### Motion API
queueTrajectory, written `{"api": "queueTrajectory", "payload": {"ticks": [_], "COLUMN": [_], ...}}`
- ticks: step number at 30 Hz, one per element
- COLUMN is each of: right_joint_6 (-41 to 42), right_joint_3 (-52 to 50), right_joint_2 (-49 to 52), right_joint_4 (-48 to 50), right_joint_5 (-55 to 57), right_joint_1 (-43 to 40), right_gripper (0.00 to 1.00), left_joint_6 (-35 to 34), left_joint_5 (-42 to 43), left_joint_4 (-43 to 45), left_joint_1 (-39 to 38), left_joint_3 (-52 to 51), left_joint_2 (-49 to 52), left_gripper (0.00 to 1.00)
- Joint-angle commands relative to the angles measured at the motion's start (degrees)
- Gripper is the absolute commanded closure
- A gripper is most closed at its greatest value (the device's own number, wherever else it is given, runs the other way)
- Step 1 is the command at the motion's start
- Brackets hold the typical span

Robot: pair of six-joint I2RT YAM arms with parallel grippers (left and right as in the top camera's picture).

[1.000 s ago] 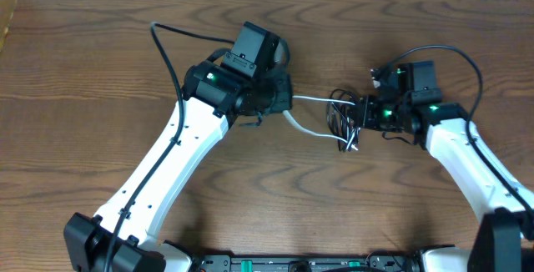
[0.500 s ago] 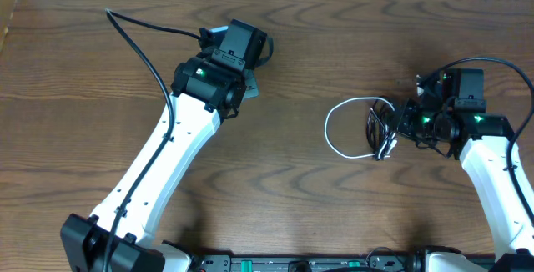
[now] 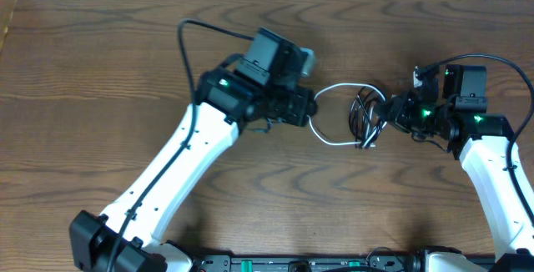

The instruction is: Untangle cables

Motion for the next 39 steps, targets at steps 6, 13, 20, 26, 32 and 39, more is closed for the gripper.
{"api": "queueTrajectory", "payload": {"ticks": [6, 13, 20, 26, 32, 39], "right_joint_6": [8.98, 8.72, 6.73, 6.45, 5.46, 3.34], "right_joint_3": [0.92, 0.92, 0.92, 0.92, 0.92, 0.92], "right_joint_2": [-0.42, -0.42, -0.42, -0.42, -0.42, -0.42], "right_joint_4": [3.19, 3.34, 3.37, 3.28, 3.08, 1.90], "right_joint_5": [-6.75, -9.01, -10.25, -10.43, -10.40, -8.20], "right_joint_1": [-0.66, -3.19, -3.41, -3.41, -3.41, -3.41], "right_gripper": [0.99, 0.99, 0.99, 0.99, 0.99, 0.99], "left_joint_6": [8.94, 13.81, 10.47, -1.88, -12.09, -13.51], "left_joint_5": [3.58, 9.79, 4.37, -12.87, -25.81, -47.56], "left_joint_4": [0.96, 2.62, 7.04, 9.51, 9.38, 5.05], "left_joint_1": [-4.22, -4.33, -4.33, -4.33, -4.31, -1.20], "left_joint_3": [-0.46, -0.46, -0.46, -0.46, -0.46, 0.37], "left_joint_2": [5.27, 10.25, 14.51, 20.13, 25.66, 24.35], "left_gripper": [0.56, 0.55, 0.48, 0.48, 0.47, 0.46]}}
